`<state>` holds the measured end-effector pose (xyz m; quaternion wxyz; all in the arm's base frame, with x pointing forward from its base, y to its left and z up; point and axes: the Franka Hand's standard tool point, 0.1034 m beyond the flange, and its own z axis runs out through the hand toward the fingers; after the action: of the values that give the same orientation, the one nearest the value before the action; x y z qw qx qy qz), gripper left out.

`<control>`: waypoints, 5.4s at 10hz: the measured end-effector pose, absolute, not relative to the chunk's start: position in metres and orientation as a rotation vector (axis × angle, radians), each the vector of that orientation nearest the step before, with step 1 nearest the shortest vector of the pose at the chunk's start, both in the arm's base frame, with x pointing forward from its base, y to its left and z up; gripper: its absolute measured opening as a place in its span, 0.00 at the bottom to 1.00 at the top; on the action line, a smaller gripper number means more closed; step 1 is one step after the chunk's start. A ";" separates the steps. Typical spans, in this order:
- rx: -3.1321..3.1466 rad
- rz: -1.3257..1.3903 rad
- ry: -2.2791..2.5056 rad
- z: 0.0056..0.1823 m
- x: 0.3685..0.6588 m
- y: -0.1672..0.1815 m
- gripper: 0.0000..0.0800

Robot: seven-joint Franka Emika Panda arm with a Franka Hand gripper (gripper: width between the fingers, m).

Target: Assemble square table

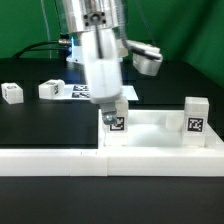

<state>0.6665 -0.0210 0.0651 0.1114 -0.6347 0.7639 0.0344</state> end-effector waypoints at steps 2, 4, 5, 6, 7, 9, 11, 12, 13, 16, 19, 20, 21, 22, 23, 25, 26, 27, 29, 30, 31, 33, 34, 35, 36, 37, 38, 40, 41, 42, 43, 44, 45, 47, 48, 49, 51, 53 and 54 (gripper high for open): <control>-1.717 0.143 2.358 0.065 0.666 -0.019 0.36; -1.678 0.157 2.390 0.066 0.666 -0.018 0.36; -1.781 0.139 2.312 0.065 0.666 -0.019 0.50; -1.918 0.111 2.192 0.066 0.667 -0.019 0.67; -2.021 0.096 2.095 0.066 0.667 -0.015 0.67; -2.246 0.058 1.839 0.068 0.665 -0.005 0.80; -2.359 0.036 1.698 0.066 0.665 -0.008 0.81; -2.452 0.018 1.579 0.066 0.664 -0.007 0.81; -2.632 -0.018 1.326 0.066 0.664 -0.007 0.81; -2.903 -0.075 0.760 0.069 0.667 -0.008 0.81; -2.859 -0.063 0.901 0.068 0.667 -0.008 0.48; -2.829 -0.057 0.990 0.068 0.667 -0.009 0.36; -2.793 -0.050 1.082 0.068 0.667 -0.009 0.36; -2.725 -0.034 1.247 0.068 0.667 -0.008 0.36; -2.650 -0.015 1.416 0.068 0.668 -0.007 0.36; -2.398 0.049 1.803 0.068 0.670 -0.008 0.36; -2.193 0.104 2.039 0.068 0.672 -0.006 0.36; -1.999 0.127 2.231 0.069 0.673 -0.006 0.36; -1.665 0.138 2.486 0.069 0.675 -0.008 0.36; -1.651 0.138 2.499 0.069 0.674 -0.008 0.36; -1.645 0.136 2.514 0.069 0.673 -0.008 0.36; -1.650 0.136 2.513 0.068 0.672 -0.008 0.36; -1.650 0.136 2.513 0.068 0.672 -0.008 0.55; -1.650 0.136 2.513 0.068 0.672 -0.008 0.71; -1.650 0.135 2.511 0.069 0.672 -0.008 0.71; -1.654 0.135 2.501 0.075 0.671 -0.002 0.79; -1.662 0.142 2.489 0.085 0.665 0.008 0.81; -1.684 0.171 2.451 0.115 0.656 0.031 0.81; -1.683 0.166 2.454 0.111 0.656 0.027 0.81; -1.687 0.168 2.457 0.107 0.656 0.027 0.81; -1.688 0.167 2.455 0.108 0.656 0.028 0.81; -1.688 0.168 2.456 0.108 0.656 0.028 0.81; -1.689 0.168 2.456 0.107 0.656 0.028 0.81; -1.693 0.170 2.455 0.106 0.655 0.030 0.81; -1.711 0.167 2.443 0.104 0.642 0.043 0.81; -1.755 0.200 2.434 0.101 0.615 0.060 0.81; -1.811 0.250 2.430 0.096 0.583 0.072 0.81; -1.828 0.281 2.435 0.093 0.576 0.076 0.81; -1.828 0.281 2.436 0.092 0.576 0.076 0.81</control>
Offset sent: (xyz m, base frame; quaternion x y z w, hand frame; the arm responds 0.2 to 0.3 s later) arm 0.0000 0.0000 0.0000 0.0000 0.0000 0.0650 0.9979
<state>0.5759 0.0757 0.0920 0.0414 -0.5973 0.7957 0.0917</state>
